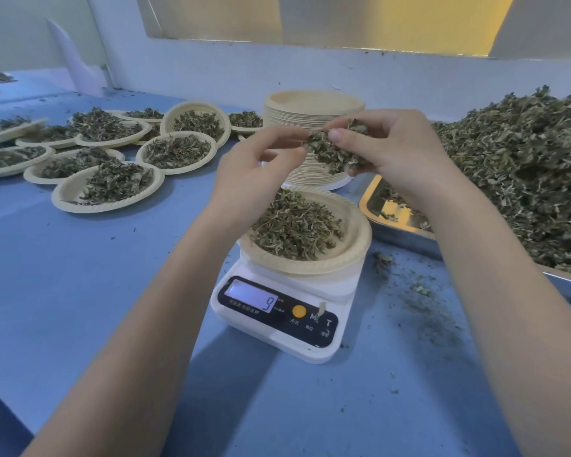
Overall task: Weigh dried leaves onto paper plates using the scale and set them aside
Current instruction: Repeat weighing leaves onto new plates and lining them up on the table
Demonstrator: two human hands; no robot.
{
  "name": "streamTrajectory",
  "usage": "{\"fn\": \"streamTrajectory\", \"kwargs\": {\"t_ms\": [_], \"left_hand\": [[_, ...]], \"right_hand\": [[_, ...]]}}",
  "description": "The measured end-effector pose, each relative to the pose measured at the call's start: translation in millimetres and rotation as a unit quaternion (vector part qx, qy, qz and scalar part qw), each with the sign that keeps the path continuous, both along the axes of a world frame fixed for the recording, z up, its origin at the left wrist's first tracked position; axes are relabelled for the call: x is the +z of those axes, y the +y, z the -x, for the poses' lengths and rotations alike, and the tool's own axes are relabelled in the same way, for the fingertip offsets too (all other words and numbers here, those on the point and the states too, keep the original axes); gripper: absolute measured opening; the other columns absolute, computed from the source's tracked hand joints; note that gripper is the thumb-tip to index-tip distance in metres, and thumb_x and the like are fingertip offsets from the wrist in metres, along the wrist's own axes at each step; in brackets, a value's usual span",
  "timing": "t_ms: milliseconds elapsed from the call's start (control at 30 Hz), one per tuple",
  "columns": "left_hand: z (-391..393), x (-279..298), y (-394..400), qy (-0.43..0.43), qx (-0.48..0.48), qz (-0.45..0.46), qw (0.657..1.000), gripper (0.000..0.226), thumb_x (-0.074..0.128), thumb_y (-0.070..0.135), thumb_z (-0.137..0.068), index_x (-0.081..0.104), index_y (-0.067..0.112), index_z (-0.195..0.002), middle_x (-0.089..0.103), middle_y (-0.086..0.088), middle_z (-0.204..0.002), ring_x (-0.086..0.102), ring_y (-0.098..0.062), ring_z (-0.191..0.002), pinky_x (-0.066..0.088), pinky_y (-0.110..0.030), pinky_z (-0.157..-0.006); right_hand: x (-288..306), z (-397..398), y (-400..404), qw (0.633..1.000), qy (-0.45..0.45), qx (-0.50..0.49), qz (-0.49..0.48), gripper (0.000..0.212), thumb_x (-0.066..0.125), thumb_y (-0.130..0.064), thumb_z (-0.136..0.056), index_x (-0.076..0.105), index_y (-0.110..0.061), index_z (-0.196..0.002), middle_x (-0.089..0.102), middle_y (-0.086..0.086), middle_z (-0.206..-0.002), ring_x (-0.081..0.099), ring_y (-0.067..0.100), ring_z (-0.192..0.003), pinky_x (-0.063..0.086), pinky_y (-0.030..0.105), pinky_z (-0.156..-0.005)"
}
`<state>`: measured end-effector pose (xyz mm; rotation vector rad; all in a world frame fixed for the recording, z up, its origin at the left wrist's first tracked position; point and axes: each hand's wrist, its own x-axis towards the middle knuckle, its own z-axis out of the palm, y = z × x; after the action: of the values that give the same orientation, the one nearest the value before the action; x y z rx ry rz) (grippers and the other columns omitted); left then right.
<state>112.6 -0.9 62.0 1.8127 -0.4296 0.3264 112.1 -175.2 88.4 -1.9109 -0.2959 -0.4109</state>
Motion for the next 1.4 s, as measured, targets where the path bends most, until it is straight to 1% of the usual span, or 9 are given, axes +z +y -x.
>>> {"fn": "streamTrajectory", "kwargs": {"t_ms": [133, 400, 533, 633, 700, 833, 1033, 1233, 1400], "left_hand": [[-2.6, 10.4, -12.4, 0.003, 0.012, -0.012, 1.000, 0.019, 0.060, 0.023, -0.087, 0.068, 0.030, -0.102, 0.067, 0.015, -0.100, 0.060, -0.004, -0.102, 0.043, -0.018, -0.090], [-9.4, 9.2, -16.2, 0.033, 0.080, 0.024, 0.996, 0.021, 0.054, 0.014, -0.086, 0.068, 0.029, -0.090, 0.067, 0.007, -0.096, 0.060, -0.011, -0.096, 0.047, -0.034, -0.092], [-12.8, 2.7, -10.9, 0.039, 0.084, 0.022, 0.995, 0.021, 0.054, 0.014, -0.086, 0.067, 0.030, -0.087, 0.067, 0.006, -0.097, 0.060, -0.012, -0.096, 0.048, -0.033, -0.089], [-14.8, -2.2, -7.1, 0.043, 0.086, 0.022, 0.995, 0.022, 0.054, 0.014, -0.086, 0.066, 0.032, -0.085, 0.068, 0.005, -0.099, 0.060, -0.013, -0.095, 0.049, -0.029, -0.083], [-16.2, -4.8, -4.9, 0.047, 0.088, 0.025, 0.995, 0.022, 0.054, 0.014, -0.086, 0.067, 0.032, -0.086, 0.068, 0.004, -0.100, 0.060, -0.014, -0.084, 0.049, -0.019, -0.069], [-17.6, -8.7, -1.3, 0.054, 0.102, 0.036, 0.993, 0.021, 0.054, 0.014, -0.085, 0.068, 0.030, -0.087, 0.068, 0.004, -0.097, 0.056, -0.013, -0.071, 0.044, -0.011, -0.050], [-16.4, -16.4, 3.4, 0.071, 0.112, 0.047, 0.990, 0.020, 0.057, 0.014, -0.084, 0.069, 0.030, -0.084, 0.068, 0.003, -0.094, 0.056, -0.003, -0.065, 0.044, -0.007, -0.052], [-17.9, -18.3, 4.9, 0.069, 0.123, 0.039, 0.989, 0.021, 0.058, 0.015, -0.083, 0.068, 0.034, -0.081, 0.068, 0.007, -0.091, 0.059, -0.005, -0.074, 0.047, -0.015, -0.062], [-17.2, -19.2, 5.7, 0.068, 0.130, 0.032, 0.989, 0.020, 0.058, 0.017, -0.083, 0.068, 0.033, -0.082, 0.069, 0.006, -0.094, 0.061, -0.009, -0.086, 0.048, -0.025, -0.077]], "right_hand": [[1.9, 0.2, -5.3, 1.000, -0.002, -0.001, -0.027, 0.008, 0.070, -0.015, -0.086, 0.071, -0.019, -0.092, 0.066, -0.003, -0.079, 0.061, -0.003, -0.064, 0.051, 0.015, -0.056], [-2.3, -7.6, -21.5, 0.999, -0.012, -0.037, 0.033, 0.006, 0.070, -0.020, -0.086, 0.072, -0.025, -0.087, 0.065, -0.008, -0.077, 0.062, -0.002, -0.064, 0.051, 0.014, -0.056], [-4.7, -11.0, -54.2, 0.941, 0.025, -0.201, 0.273, 0.009, 0.068, -0.028, -0.086, 0.072, -0.022, -0.092, 0.069, -0.002, -0.093, 0.062, 0.003, -0.076, 0.045, 0.011, -0.067], [-10.6, -6.8, -60.8, 0.864, 0.188, -0.175, 0.433, 0.050, 0.076, -0.045, -0.074, 0.063, -0.033, -0.121, 0.059, 0.000, -0.128, 0.056, 0.019, -0.106, 0.044, 0.028, -0.086], [-8.5, -3.9, -50.0, 0.881, 0.180, -0.138, 0.416, 0.053, 0.075, -0.052, -0.072, 0.060, -0.041, -0.122, 0.057, -0.004, -0.131, 0.054, 0.018, -0.114, 0.045, 0.029, -0.087], [-6.7, -7.1, -18.7, 0.940, 0.099, -0.025, 0.324, 0.028, 0.067, -0.051, -0.081, 0.066, -0.045, -0.109, 0.065, -0.019, -0.097, 0.055, -0.008, -0.084, 0.037, 0.011, -0.066], [-27.4, -12.6, 8.4, 0.924, 0.094, 0.005, 0.371, 0.051, 0.054, -0.058, -0.086, 0.056, -0.032, -0.131, 0.060, -0.006, -0.126, 0.051, 0.004, -0.105, 0.032, 0.019, -0.083], [-23.0, -6.4, 14.0, 0.931, 0.122, 0.053, 0.340, 0.045, 0.059, -0.069, -0.074, 0.066, -0.043, -0.110, 0.062, -0.014, -0.104, 0.054, 0.005, -0.100, 0.037, 0.014, -0.071], [-21.2, -7.0, 15.0, 0.939, 0.103, 0.045, 0.324, 0.013, 0.077, -0.032, -0.076, 0.072, -0.024, -0.086, 0.068, -0.012, -0.081, 0.059, -0.004, -0.062, 0.041, 0.004, -0.050]]}}
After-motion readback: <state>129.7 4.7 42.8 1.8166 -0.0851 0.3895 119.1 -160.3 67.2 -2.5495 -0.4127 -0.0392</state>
